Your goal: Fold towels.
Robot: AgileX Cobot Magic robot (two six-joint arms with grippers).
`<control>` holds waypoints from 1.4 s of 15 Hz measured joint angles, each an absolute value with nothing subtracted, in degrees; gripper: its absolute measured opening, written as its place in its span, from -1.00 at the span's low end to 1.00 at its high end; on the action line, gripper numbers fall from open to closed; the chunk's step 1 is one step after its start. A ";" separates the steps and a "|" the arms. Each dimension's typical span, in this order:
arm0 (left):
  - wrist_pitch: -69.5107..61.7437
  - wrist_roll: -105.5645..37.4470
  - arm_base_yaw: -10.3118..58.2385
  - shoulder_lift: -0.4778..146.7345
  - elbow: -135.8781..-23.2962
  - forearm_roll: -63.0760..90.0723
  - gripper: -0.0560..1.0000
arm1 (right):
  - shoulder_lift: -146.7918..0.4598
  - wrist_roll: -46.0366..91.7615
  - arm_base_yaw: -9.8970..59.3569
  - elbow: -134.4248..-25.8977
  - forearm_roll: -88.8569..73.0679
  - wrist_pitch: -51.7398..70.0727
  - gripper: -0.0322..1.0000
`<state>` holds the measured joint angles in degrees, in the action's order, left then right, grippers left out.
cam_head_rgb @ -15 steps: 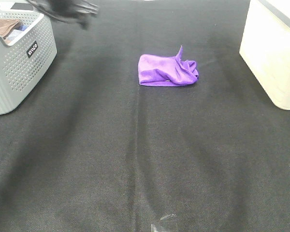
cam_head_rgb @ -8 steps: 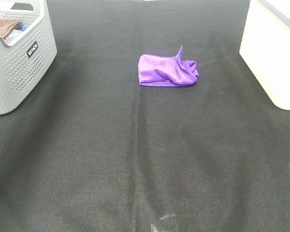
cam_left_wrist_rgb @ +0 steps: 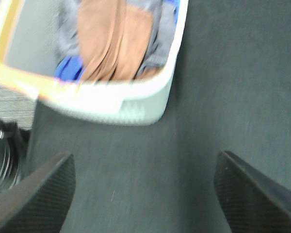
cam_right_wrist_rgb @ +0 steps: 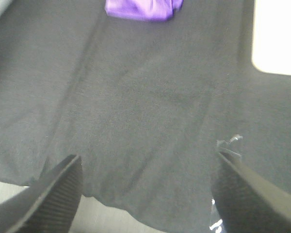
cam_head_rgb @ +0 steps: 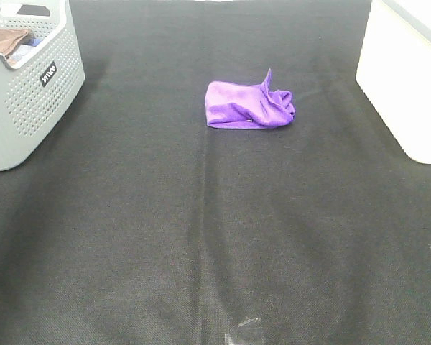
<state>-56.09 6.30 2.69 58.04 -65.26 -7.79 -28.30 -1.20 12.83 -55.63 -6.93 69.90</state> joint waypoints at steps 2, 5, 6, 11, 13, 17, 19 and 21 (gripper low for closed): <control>-55.63 6.30 2.69 42.74 -53.46 -8.08 0.48 | -17.19 -1.26 12.83 -51.11 -6.07 69.96 0.48; -58.10 6.42 2.69 21.43 -41.77 -8.08 0.48 | -4.93 -1.15 12.83 -45.84 -2.86 70.02 0.49; -60.10 6.42 2.69 15.93 -39.30 -8.08 0.48 | -1.32 -1.09 12.83 -43.89 -1.38 70.19 0.51; -68.07 5.79 2.23 -0.29 -33.29 -5.61 0.48 | 0.29 0.92 12.83 -32.49 1.20 70.24 0.55; -64.29 4.53 2.06 -0.29 -30.94 -4.41 0.48 | 0.29 2.23 12.83 -27.96 0.00 67.15 0.55; -62.62 3.61 2.01 -0.29 -29.68 -4.07 0.48 | 0.23 2.35 12.83 -26.01 0.00 63.60 0.55; -62.57 3.50 2.01 -0.29 -29.62 -3.90 0.48 | 0.23 2.29 12.83 -25.95 0.00 63.25 0.55; -62.28 3.44 2.01 -0.29 -29.62 -3.90 0.48 | 0.23 2.29 12.83 -25.95 0.00 63.31 0.55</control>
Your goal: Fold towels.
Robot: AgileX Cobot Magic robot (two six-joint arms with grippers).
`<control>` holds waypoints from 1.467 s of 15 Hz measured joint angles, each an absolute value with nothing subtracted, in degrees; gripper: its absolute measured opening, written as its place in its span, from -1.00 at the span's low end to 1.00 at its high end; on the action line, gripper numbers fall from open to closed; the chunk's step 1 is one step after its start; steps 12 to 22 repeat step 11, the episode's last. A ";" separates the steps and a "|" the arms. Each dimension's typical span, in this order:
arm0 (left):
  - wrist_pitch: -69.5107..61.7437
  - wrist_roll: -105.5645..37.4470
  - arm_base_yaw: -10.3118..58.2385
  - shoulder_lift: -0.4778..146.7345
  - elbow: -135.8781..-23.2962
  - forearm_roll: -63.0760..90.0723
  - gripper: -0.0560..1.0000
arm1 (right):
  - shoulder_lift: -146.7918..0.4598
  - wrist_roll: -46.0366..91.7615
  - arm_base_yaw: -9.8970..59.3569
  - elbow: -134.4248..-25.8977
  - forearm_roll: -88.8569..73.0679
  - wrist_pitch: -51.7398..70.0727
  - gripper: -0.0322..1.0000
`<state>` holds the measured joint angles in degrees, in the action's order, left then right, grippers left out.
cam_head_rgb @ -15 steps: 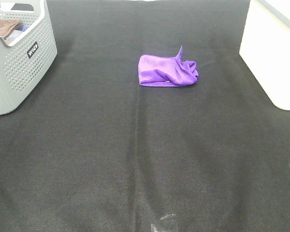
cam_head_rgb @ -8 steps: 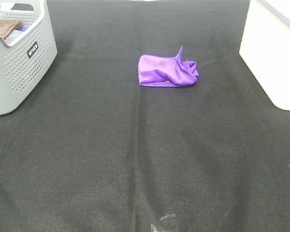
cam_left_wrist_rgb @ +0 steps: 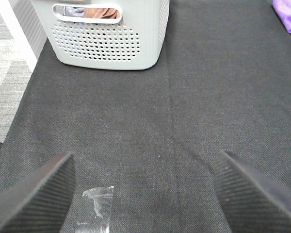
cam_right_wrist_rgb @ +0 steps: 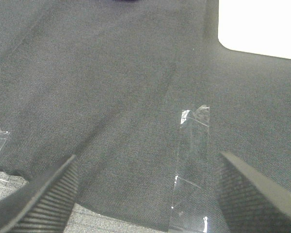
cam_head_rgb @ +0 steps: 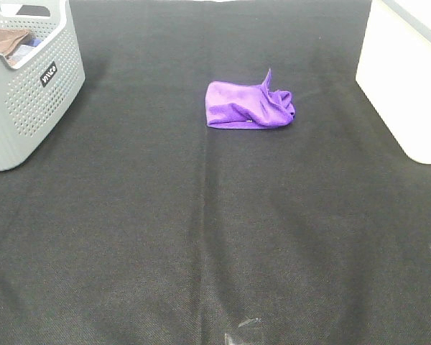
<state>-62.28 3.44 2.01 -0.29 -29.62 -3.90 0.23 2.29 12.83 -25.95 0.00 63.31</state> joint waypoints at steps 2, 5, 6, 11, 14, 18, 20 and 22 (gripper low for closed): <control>-61.99 3.55 1.15 -0.29 -29.62 -2.52 0.48 | 0.23 2.29 12.83 -25.95 0.00 63.31 0.55; -61.88 3.44 -2.18 -0.29 -29.56 -1.43 0.48 | 0.23 2.29 12.83 -25.95 0.00 63.31 0.55; -61.88 3.44 -2.35 -0.29 -29.51 -1.32 0.48 | 0.23 2.29 12.83 -25.95 0.00 63.31 0.55; -61.88 3.44 -2.35 -0.29 -29.51 -1.15 0.48 | 0.23 2.29 12.83 -25.95 0.00 63.31 0.55; -61.88 3.44 -2.35 -0.29 -29.51 -1.15 0.48 | 0.23 2.29 12.83 -25.95 0.00 63.31 0.55; -61.88 3.44 -2.35 -0.29 -29.51 -1.15 0.48 | 0.23 2.29 12.83 -25.95 0.00 63.31 0.55; -61.88 3.44 -2.35 -0.29 -29.51 -1.15 0.48 | 0.23 2.29 12.83 -25.95 0.00 63.31 0.55; -61.88 3.44 -2.35 -0.29 -29.51 -1.15 0.48 | 0.23 2.29 12.83 -25.95 0.00 63.31 0.55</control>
